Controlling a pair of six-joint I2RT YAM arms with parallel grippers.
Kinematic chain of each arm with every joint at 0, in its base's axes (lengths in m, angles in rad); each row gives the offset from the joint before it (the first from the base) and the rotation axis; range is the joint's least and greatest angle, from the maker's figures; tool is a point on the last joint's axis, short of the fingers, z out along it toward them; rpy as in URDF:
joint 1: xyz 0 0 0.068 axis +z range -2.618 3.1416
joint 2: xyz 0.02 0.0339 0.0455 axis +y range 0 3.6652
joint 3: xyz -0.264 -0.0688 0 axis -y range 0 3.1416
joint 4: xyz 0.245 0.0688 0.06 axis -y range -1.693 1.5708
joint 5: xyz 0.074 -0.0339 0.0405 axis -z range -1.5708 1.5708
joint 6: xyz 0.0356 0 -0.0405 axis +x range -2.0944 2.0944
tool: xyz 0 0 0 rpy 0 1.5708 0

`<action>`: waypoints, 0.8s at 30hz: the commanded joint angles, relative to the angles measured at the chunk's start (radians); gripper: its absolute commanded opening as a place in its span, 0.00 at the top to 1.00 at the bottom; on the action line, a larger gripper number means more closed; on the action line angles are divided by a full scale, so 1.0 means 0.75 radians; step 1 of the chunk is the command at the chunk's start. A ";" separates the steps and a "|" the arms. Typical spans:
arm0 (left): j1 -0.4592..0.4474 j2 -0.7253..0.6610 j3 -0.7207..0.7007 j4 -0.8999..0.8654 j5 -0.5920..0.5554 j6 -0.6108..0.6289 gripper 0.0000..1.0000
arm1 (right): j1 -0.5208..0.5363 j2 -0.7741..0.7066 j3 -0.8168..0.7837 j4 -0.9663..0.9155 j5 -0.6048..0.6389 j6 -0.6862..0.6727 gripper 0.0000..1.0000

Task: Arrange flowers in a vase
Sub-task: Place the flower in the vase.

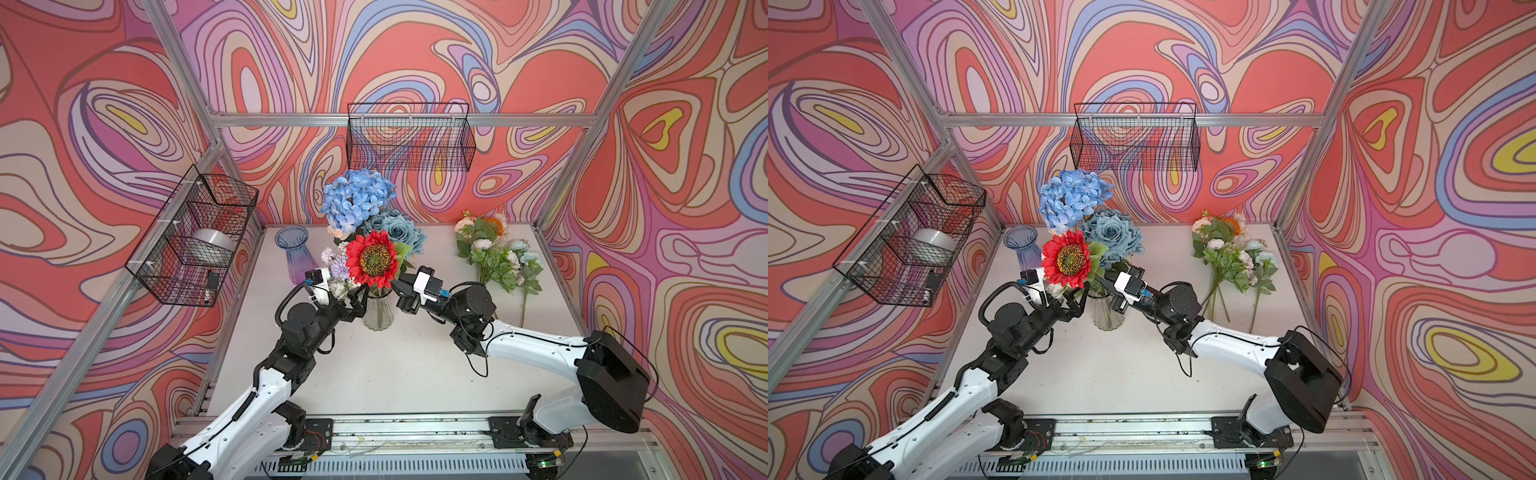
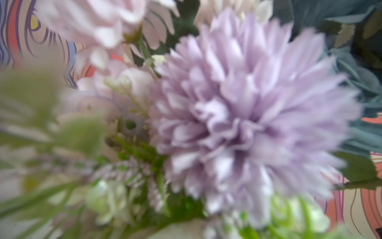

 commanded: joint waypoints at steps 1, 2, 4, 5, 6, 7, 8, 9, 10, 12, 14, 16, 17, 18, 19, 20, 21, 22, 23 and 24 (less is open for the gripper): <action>0.014 -0.004 0.028 0.013 -0.024 -0.014 0.00 | 0.005 0.077 -0.017 0.124 0.030 -0.016 1.00; 0.014 -0.003 0.027 0.014 -0.025 -0.017 0.00 | 0.005 0.098 -0.019 0.151 0.035 -0.014 1.00; 0.017 0.000 0.024 0.014 -0.023 -0.019 0.00 | 0.006 0.140 -0.027 0.192 0.049 -0.012 1.00; 0.017 0.001 0.025 0.013 -0.024 -0.021 0.00 | 0.006 0.162 -0.032 0.212 0.053 -0.007 1.00; 0.016 0.001 0.026 0.014 -0.023 -0.021 0.00 | 0.006 0.181 -0.042 0.232 0.061 -0.001 1.00; 0.017 0.000 0.025 0.014 -0.025 -0.021 0.00 | 0.006 0.193 -0.052 0.250 0.070 0.012 1.00; 0.017 0.000 0.025 0.014 -0.025 -0.021 0.00 | 0.006 0.207 -0.066 0.272 0.077 0.031 1.00; 0.019 -0.002 0.025 0.013 -0.028 -0.021 0.00 | 0.006 0.217 -0.081 0.290 0.086 0.052 1.00; 0.019 -0.002 0.026 0.013 -0.031 -0.021 0.00 | 0.006 0.224 -0.097 0.300 0.091 0.073 1.00; 0.020 -0.003 0.025 0.012 -0.035 -0.019 0.00 | 0.006 0.238 -0.126 0.301 0.108 0.116 1.00; 0.021 0.002 0.026 0.017 -0.037 -0.020 0.00 | 0.006 0.256 -0.152 0.302 0.129 0.153 1.00; 0.022 0.007 0.030 0.022 -0.038 -0.020 0.00 | 0.006 0.280 -0.176 0.309 0.145 0.190 1.00; 0.022 0.010 0.030 0.024 -0.036 -0.022 0.00 | 0.005 0.294 -0.185 0.309 0.152 0.199 1.00; 0.022 0.014 0.032 0.029 -0.032 -0.023 0.00 | 0.006 0.310 -0.191 0.308 0.162 0.215 1.00; 0.022 0.016 0.032 0.030 -0.029 -0.026 0.00 | 0.005 0.325 -0.193 0.310 0.172 0.226 1.00; 0.022 0.018 0.032 0.032 -0.027 -0.028 0.00 | 0.005 0.343 -0.197 0.312 0.180 0.236 1.00; 0.022 0.018 0.034 0.033 -0.024 -0.028 0.00 | 0.004 0.357 -0.199 0.312 0.187 0.242 1.00; 0.023 0.018 0.034 0.031 -0.021 -0.029 0.00 | 0.005 0.363 -0.203 0.310 0.193 0.247 1.00; 0.022 0.016 0.033 0.030 -0.019 -0.029 0.00 | 0.005 0.364 -0.203 0.307 0.201 0.250 1.00; 0.023 0.011 0.033 0.026 -0.018 -0.030 0.00 | 0.004 0.408 -0.206 0.304 0.208 0.257 1.00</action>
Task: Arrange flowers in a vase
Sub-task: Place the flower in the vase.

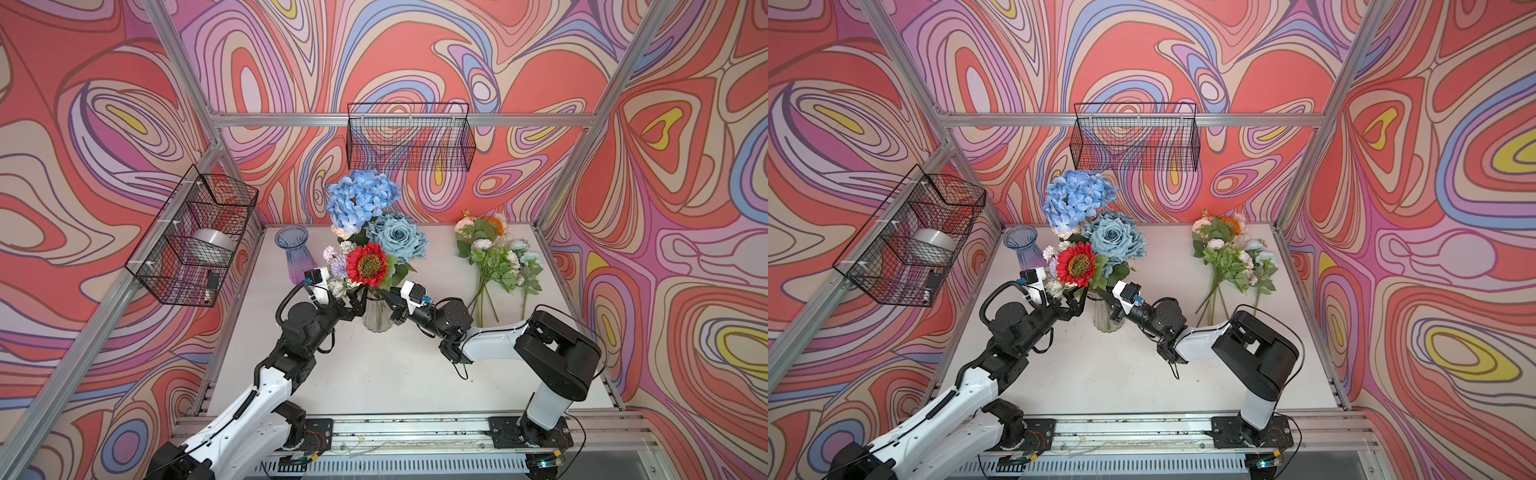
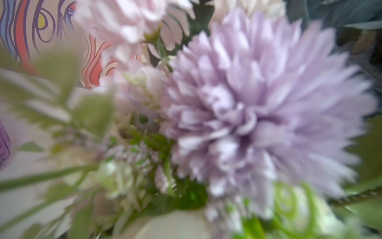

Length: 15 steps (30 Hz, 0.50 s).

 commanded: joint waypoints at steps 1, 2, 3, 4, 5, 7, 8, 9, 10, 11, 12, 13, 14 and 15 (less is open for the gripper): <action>0.014 -0.006 0.033 0.022 -0.003 -0.016 0.00 | 0.003 0.061 -0.029 -0.027 0.037 0.065 1.00; 0.014 -0.009 0.032 0.018 -0.004 -0.014 0.00 | 0.003 0.067 -0.029 -0.048 0.040 0.065 1.00; 0.014 -0.014 0.034 0.014 -0.004 -0.015 0.00 | 0.005 0.068 -0.029 -0.062 0.043 0.067 1.00; 0.015 -0.018 0.034 0.012 -0.006 -0.013 0.00 | 0.005 0.067 -0.033 -0.079 0.045 0.071 1.00; 0.014 -0.021 0.032 0.009 -0.007 -0.011 0.00 | 0.004 0.067 -0.037 -0.089 0.049 0.073 1.00; 0.014 -0.025 0.032 0.003 -0.006 -0.009 0.00 | 0.003 0.061 -0.047 -0.094 0.062 0.084 1.00; 0.014 -0.027 0.032 0.002 -0.008 -0.009 0.00 | 0.005 0.053 -0.052 -0.098 0.068 0.087 0.96; 0.015 -0.028 0.032 0.002 -0.008 -0.007 0.00 | 0.004 0.044 -0.055 -0.106 0.073 0.087 0.92; 0.014 -0.029 0.032 0.002 -0.010 -0.007 0.00 | 0.003 0.031 -0.059 -0.119 0.078 0.087 0.85; 0.015 -0.030 0.031 0.002 -0.009 -0.007 0.00 | 0.005 0.028 -0.062 -0.136 0.082 0.087 0.79; 0.014 -0.031 0.030 0.001 -0.011 -0.007 0.00 | 0.004 -0.022 -0.065 -0.156 0.086 0.087 0.74; 0.015 -0.032 0.030 0.001 -0.011 -0.007 0.00 | 0.005 -0.047 -0.069 -0.191 0.087 0.083 0.70; 0.014 -0.034 0.027 0.001 -0.013 -0.007 0.00 | 0.004 -0.078 -0.071 -0.231 0.085 0.079 0.64; 0.014 -0.035 0.028 0.002 -0.013 -0.006 0.00 | 0.004 -0.104 -0.072 -0.274 0.080 0.077 0.61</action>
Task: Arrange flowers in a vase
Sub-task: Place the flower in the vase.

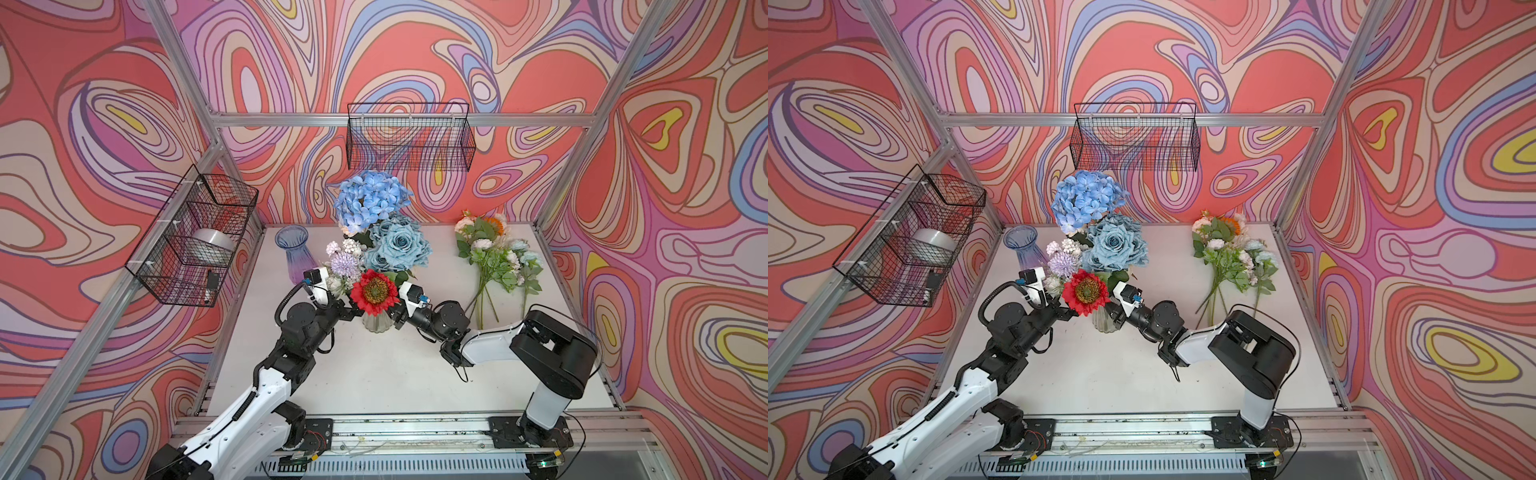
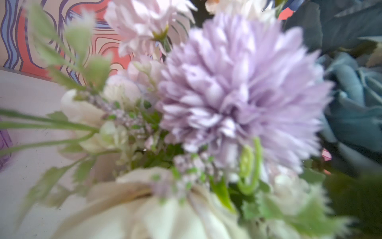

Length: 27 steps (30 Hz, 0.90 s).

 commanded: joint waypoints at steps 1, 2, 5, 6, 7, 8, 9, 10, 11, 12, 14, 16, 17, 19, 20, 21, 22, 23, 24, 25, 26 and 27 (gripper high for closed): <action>0.015 -0.022 0.026 0.007 -0.014 -0.006 0.00 | 0.002 -0.114 -0.017 -0.227 0.012 0.005 0.57; 0.015 -0.022 0.026 0.007 -0.014 -0.006 0.00 | 0.004 -0.154 -0.016 -0.294 0.003 0.005 0.54; 0.013 -0.022 0.019 0.015 -0.014 -0.009 0.00 | 0.004 -0.258 0.003 -0.482 -0.034 0.014 0.47; 0.013 -0.022 0.018 0.019 -0.012 -0.009 0.00 | 0.004 -0.286 0.009 -0.527 -0.049 0.020 0.46; 0.014 -0.020 0.016 0.022 -0.012 -0.012 0.00 | 0.003 -0.311 0.019 -0.575 -0.061 0.027 0.46; 0.014 -0.018 0.015 0.025 -0.010 -0.015 0.00 | 0.004 -0.332 0.027 -0.606 -0.070 0.033 0.46; 0.015 -0.018 0.014 0.028 -0.009 -0.016 0.00 | 0.003 -0.352 0.034 -0.633 -0.074 0.046 0.46; 0.013 -0.018 0.013 0.029 -0.008 -0.016 0.00 | 0.004 -0.370 0.040 -0.654 -0.078 0.056 0.47; 0.014 -0.018 0.014 0.029 -0.008 -0.018 0.00 | 0.005 -0.381 0.044 -0.661 -0.082 0.066 0.47; 0.014 -0.018 0.013 0.028 -0.007 -0.020 0.00 | 0.004 -0.389 0.050 -0.665 -0.088 0.075 0.48; 0.014 -0.020 0.011 0.028 -0.006 -0.024 0.00 | 0.004 -0.393 0.064 -0.664 -0.100 0.094 0.49; 0.013 -0.026 0.008 0.026 -0.006 -0.028 0.00 | 0.004 -0.379 0.085 -0.657 -0.105 0.120 0.55; 0.013 -0.029 0.007 0.022 -0.005 -0.029 0.00 | 0.005 -0.366 0.093 -0.650 -0.110 0.126 0.58; 0.014 -0.041 0.007 0.008 0.003 -0.026 0.00 | 0.004 -0.332 0.116 -0.638 -0.099 0.143 0.65; 0.014 -0.049 0.007 -0.006 0.007 -0.023 0.00 | 0.004 -0.317 0.123 -0.626 -0.087 0.150 0.67; 0.013 -0.061 0.009 -0.026 0.016 -0.017 0.00 | 0.005 -0.297 0.130 -0.612 -0.066 0.156 0.72; 0.014 -0.075 0.009 -0.053 0.024 -0.008 0.00 | 0.005 -0.279 0.138 -0.598 -0.025 0.174 0.76; 0.013 -0.091 0.010 -0.084 0.033 -0.002 0.00 | 0.005 -0.262 0.144 -0.586 0.005 0.195 0.78; 0.014 -0.110 0.011 -0.118 0.050 0.012 0.00 | 0.005 -0.253 0.154 -0.576 0.028 0.199 0.78; 0.014 -0.133 0.010 -0.158 0.070 0.024 0.00 | 0.004 -0.242 0.164 -0.567 0.041 0.208 0.78; 0.013 -0.152 0.011 -0.194 0.089 0.037 0.00 | 0.005 -0.234 0.174 -0.565 0.048 0.223 0.78; 0.013 -0.174 0.009 -0.231 0.110 0.050 0.00 | 0.004 -0.224 0.188 -0.565 0.054 0.237 0.78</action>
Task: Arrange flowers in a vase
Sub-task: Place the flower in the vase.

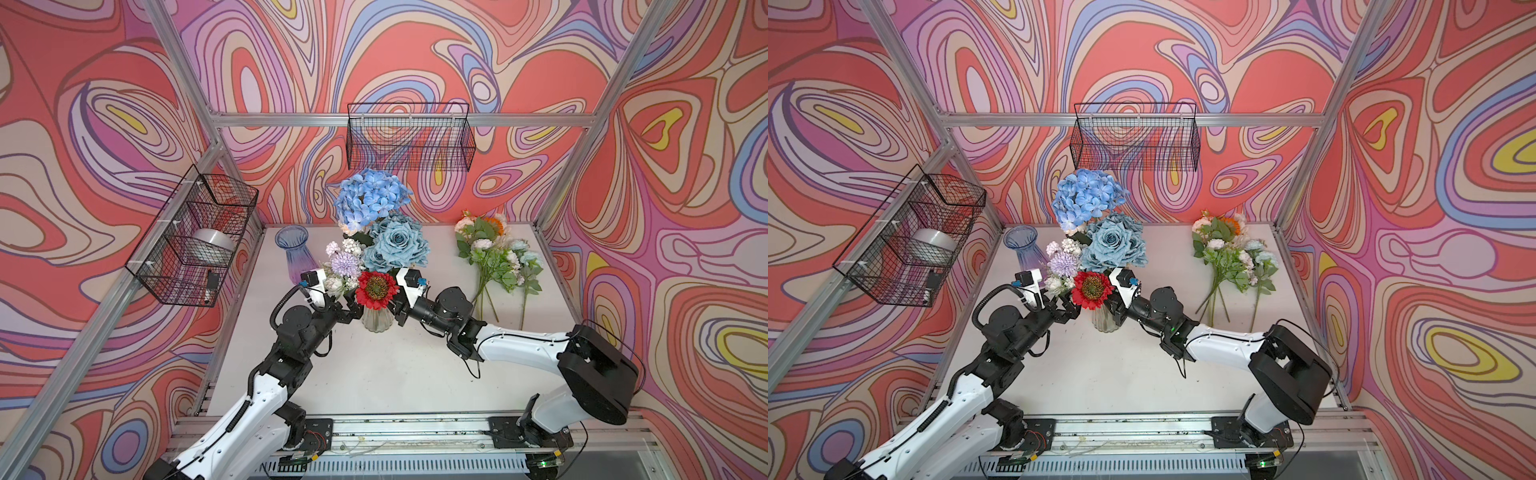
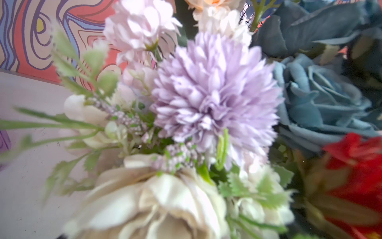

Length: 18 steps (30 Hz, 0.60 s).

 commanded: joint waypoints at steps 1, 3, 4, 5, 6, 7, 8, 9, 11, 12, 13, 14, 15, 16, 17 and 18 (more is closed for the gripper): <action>0.013 -0.067 0.007 -0.157 0.087 0.055 0.00 | 0.002 0.035 0.062 0.041 0.072 0.071 0.78; 0.009 -0.093 0.003 -0.212 0.118 0.071 0.00 | 0.002 0.050 0.081 0.038 0.074 0.088 0.79; 0.007 -0.103 0.002 -0.229 0.125 0.076 0.00 | 0.004 0.057 0.087 0.032 0.079 0.097 0.78; 0.001 -0.110 0.001 -0.239 0.128 0.084 0.00 | 0.004 0.062 0.093 0.023 0.084 0.102 0.78; -0.009 -0.111 0.001 -0.237 0.125 0.094 0.00 | 0.003 0.068 0.099 0.012 0.081 0.102 0.79; -0.017 -0.109 0.001 -0.228 0.121 0.104 0.00 | 0.004 0.069 0.104 -0.002 0.073 0.098 0.79; -0.027 -0.097 0.008 -0.209 0.120 0.109 0.00 | 0.004 0.072 0.110 -0.024 0.050 0.095 0.79; -0.036 -0.079 0.010 -0.181 0.119 0.114 0.00 | 0.004 0.072 0.112 -0.042 0.032 0.095 0.79; -0.052 -0.027 0.025 -0.132 0.110 0.121 0.00 | 0.003 0.071 0.110 -0.067 0.008 0.095 0.79; -0.059 0.004 0.032 -0.086 0.108 0.124 0.00 | 0.004 0.068 0.105 -0.081 0.001 0.090 0.79; -0.067 0.031 0.036 -0.040 0.112 0.121 0.00 | 0.002 0.068 0.102 -0.090 -0.004 0.084 0.78; -0.077 0.065 0.040 0.016 0.117 0.119 0.00 | 0.003 0.068 0.100 -0.104 -0.007 0.073 0.78; -0.082 0.098 0.050 0.067 0.126 0.114 0.00 | 0.003 0.071 0.098 -0.116 -0.007 0.059 0.78; -0.085 0.124 0.058 0.102 0.135 0.109 0.00 | 0.004 0.075 0.098 -0.131 -0.005 0.045 0.77; -0.088 0.154 0.070 0.140 0.148 0.102 0.00 | 0.004 0.082 0.099 -0.151 -0.001 0.033 0.77; -0.088 0.177 0.075 0.178 0.164 0.090 0.00 | 0.003 0.085 0.096 -0.170 0.005 0.022 0.77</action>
